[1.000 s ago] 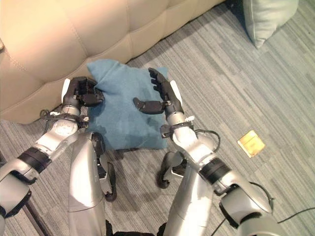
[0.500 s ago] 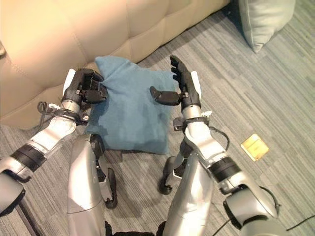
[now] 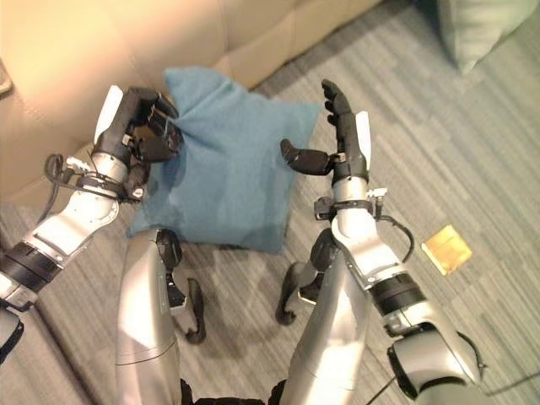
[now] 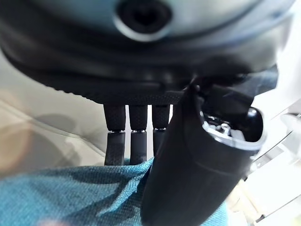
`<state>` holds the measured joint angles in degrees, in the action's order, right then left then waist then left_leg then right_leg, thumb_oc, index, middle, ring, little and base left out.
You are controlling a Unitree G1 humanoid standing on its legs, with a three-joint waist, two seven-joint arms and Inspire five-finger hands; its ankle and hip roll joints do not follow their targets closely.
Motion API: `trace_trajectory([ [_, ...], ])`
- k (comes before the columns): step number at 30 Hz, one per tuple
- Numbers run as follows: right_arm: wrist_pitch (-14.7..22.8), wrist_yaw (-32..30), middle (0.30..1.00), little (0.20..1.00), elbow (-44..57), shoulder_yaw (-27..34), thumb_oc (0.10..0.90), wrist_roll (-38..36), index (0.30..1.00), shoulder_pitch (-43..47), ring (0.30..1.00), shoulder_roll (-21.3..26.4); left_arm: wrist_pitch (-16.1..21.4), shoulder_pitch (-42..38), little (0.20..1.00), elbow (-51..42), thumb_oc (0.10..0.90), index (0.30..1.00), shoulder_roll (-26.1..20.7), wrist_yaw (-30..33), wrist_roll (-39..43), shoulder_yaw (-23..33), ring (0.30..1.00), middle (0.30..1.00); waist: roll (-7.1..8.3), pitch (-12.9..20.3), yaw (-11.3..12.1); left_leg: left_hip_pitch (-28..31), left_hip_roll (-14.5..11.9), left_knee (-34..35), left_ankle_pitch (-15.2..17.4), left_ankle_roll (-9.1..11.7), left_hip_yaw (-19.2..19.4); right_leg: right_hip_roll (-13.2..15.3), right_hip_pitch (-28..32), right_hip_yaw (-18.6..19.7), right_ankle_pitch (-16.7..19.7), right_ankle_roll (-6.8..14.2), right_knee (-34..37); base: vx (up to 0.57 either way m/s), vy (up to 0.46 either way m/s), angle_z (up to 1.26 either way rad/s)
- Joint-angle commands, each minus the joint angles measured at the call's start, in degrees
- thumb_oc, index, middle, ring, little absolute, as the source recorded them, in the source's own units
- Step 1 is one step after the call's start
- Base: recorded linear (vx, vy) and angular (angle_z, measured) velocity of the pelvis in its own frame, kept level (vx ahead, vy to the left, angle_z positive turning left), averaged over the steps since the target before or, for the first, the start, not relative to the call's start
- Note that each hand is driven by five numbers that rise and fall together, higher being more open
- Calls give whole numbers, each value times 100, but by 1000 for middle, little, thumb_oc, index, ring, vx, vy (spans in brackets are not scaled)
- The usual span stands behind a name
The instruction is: Pick up all the scattered cushions and arrange them neatly on the sofa.
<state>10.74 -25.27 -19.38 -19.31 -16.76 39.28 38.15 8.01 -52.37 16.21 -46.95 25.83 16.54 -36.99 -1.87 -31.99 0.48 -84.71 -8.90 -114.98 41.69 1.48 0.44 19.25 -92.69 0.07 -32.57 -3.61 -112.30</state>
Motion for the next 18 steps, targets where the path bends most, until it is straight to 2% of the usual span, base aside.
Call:
trace_trajectory([
  [1,611,-186,900,900,547,355,800,360,900,463,900,368,1188,-1029,300,-1121,400,300,-203,483,-271,1126,300,300,-73,221,128,-525,275,441,-509,178,-460,118,478,234,9,366,369,-89,-38,10],
  [2,623,-169,900,900,581,436,800,385,900,439,900,356,1200,-919,300,-1199,400,300,-158,453,-285,1264,300,300,-140,230,110,-522,248,637,-660,138,-470,152,575,53,91,357,598,-112,-16,0],
  [3,652,-134,900,900,659,541,800,494,900,243,900,287,1213,-527,300,-1371,400,300,-59,395,-342,1508,300,300,-195,453,89,-294,227,1244,-861,57,-440,166,866,-260,304,362,1237,-103,-18,0],
  [4,653,-133,900,900,668,536,800,499,900,222,900,285,1207,-485,300,-1395,400,300,-56,393,-350,1527,300,300,-203,460,83,-251,227,1304,-890,54,-439,164,917,-282,334,358,1301,-111,-33,3],
  [6,692,-114,900,900,784,649,800,557,900,23,900,184,1190,-92,300,-1516,400,300,30,349,-485,1804,300,300,-174,595,50,191,217,2041,-1085,6,-364,88,1351,-482,593,365,2020,-118,-76,16],
  [7,725,-47,900,900,932,726,800,631,900,-126,900,92,1218,302,300,-1597,400,300,200,313,-494,2035,300,300,-125,704,29,486,226,2651,-1266,0,-310,-4,1723,-644,757,342,2693,-126,-111,28],
  [9,748,18,900,900,916,772,800,689,900,-310,900,4,1265,684,300,-1673,400,300,354,234,-554,2225,300,300,-99,841,-11,895,251,3334,-1491,-15,-284,-118,2144,-778,995,327,3461,-91,-104,23],
  [10,748,18,900,900,925,760,800,693,900,-330,900,2,1260,733,300,-1699,400,300,359,228,-559,2249,300,300,-112,832,-20,969,246,3418,-1533,-13,-289,-131,2229,-809,1041,320,3555,-55,-102,6],
  [12,786,144,900,900,1020,853,800,783,900,-586,900,-96,1354,1218,300,-1830,400,300,517,136,-616,2492,300,300,-62,1019,-43,1512,276,4390,-1867,15,-259,-249,2772,-978,1281,326,4482,-45,-98,-4],
  [13,784,148,900,900,1034,849,800,784,900,-609,900,-97,1348,1255,300,-1852,400,300,521,132,-620,2507,300,300,-68,1006,-53,1585,277,4470,-1908,18,-261,-257,2851,-1000,1321,321,4565,-26,-106,8],
  [14,813,195,900,900,957,906,800,797,900,-743,900,-212,1404,1426,300,-1912,400,300,640,65,-642,2574,300,300,-51,1171,-52,1897,299,5045,-2123,57,-250,-293,3170,-1102,1452,347,5094,-16,-111,8],
  [18,839,310,900,900,834,1084,800,893,900,-1181,900,-382,1487,1887,300,-2113,400,300,774,-159,-718,2759,300,300,-24,1493,-54,2871,223,6388,-2584,130,-292,-420,4136,-1379,1801,441,6368,36,-115,16],
])
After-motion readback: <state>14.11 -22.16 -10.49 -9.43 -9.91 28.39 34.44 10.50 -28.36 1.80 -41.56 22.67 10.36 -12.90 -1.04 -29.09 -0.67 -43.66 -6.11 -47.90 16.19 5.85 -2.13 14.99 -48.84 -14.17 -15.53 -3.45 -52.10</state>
